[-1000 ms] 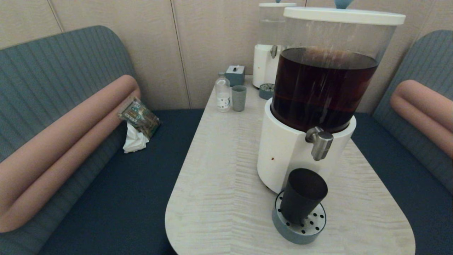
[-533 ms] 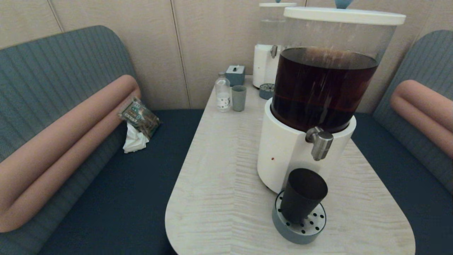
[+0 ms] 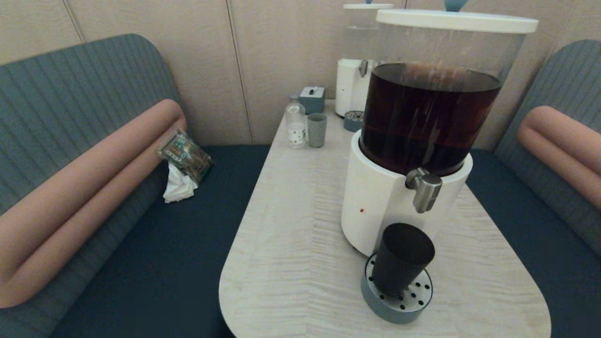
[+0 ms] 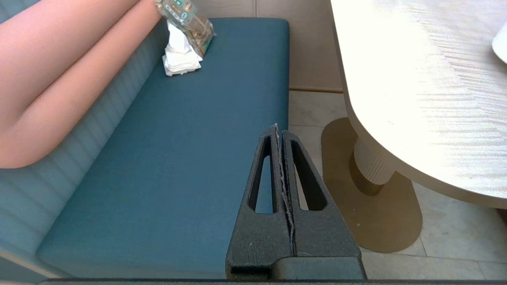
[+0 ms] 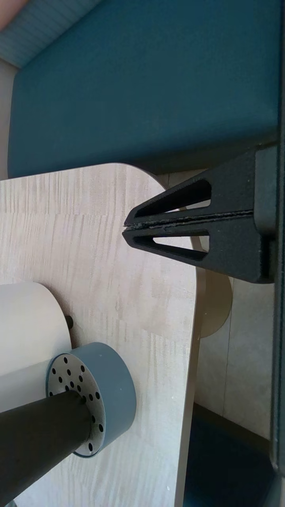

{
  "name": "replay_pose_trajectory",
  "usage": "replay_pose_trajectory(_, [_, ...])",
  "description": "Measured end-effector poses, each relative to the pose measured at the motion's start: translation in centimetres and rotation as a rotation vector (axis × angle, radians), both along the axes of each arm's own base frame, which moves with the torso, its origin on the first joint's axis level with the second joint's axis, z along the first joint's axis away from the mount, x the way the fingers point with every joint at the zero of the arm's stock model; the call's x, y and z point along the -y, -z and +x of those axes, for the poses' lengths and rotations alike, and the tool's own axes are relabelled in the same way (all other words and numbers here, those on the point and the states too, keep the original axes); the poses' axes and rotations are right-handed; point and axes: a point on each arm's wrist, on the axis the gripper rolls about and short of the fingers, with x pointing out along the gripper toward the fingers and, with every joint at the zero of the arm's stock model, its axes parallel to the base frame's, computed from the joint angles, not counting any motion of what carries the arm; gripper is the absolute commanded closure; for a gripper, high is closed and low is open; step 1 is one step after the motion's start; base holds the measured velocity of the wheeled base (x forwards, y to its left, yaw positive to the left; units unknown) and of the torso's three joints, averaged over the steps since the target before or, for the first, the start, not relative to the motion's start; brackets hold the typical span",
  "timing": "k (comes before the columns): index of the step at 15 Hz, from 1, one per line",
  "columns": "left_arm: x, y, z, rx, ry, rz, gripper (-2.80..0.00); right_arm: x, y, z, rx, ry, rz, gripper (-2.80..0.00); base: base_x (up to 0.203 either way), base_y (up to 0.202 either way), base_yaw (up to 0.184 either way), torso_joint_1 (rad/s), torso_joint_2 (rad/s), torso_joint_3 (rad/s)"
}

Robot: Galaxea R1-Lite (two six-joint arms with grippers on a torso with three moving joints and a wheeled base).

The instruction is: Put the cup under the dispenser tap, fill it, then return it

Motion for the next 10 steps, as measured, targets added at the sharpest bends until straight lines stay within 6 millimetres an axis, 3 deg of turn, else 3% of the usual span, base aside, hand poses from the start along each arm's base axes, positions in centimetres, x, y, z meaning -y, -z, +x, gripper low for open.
replay_pose_trajectory(10, [0.00,0.00,0.00,0.000,-0.001,0.000,0.00,0.00,-0.03,0.09,0.021,0.000,0.001,0.00,0.000,0.000,0.000,0.000,0.00,0.000])
